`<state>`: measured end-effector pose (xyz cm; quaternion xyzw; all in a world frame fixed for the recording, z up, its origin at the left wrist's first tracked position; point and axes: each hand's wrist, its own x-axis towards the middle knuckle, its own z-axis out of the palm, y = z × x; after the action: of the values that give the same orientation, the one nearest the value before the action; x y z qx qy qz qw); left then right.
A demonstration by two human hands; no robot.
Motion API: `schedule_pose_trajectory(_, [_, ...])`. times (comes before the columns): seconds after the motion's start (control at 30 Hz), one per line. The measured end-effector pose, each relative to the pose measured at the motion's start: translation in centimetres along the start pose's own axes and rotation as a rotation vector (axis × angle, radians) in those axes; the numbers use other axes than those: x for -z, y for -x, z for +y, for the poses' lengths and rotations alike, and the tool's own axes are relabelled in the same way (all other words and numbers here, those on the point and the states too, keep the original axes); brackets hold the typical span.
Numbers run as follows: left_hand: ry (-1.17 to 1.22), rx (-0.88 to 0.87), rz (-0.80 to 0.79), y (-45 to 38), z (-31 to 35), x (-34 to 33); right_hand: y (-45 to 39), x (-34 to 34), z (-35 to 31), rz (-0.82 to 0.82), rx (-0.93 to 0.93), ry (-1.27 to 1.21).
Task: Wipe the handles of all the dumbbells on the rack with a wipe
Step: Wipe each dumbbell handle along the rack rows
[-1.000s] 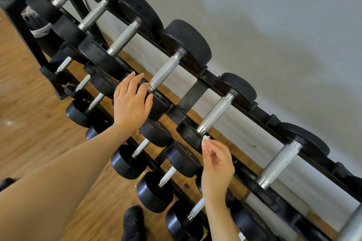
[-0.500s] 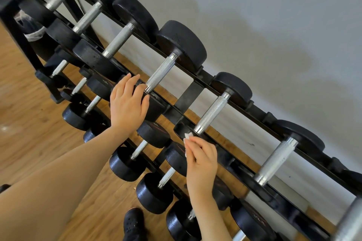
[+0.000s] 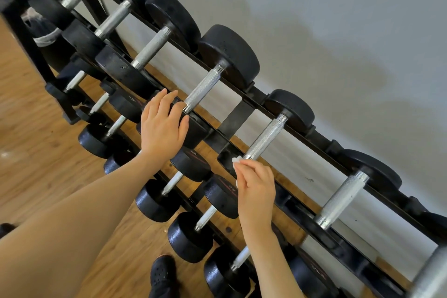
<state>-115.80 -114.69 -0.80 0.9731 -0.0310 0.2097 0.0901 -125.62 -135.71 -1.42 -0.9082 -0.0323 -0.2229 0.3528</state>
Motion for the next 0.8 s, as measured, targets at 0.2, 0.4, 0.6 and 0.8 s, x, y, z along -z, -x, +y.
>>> schedule_pose_trajectory(0.2, [0.010,0.004,0.008,0.0,0.1,0.0,-2.3,-0.8,-1.1,-0.216,0.067,0.177])
schedule_pose_trajectory(0.4, [0.005,-0.006,0.016,0.0,0.0,-0.1,0.0,1.0,0.2,-0.235,0.085,0.175])
schedule_pose_trajectory(0.6, [0.005,0.001,0.012,0.0,0.2,0.0,1.0,0.7,0.2,-0.078,0.049,0.033])
schedule_pose_trajectory(0.8, [0.007,0.024,-0.026,0.1,0.3,0.2,-0.1,0.0,0.0,-0.148,0.112,0.028])
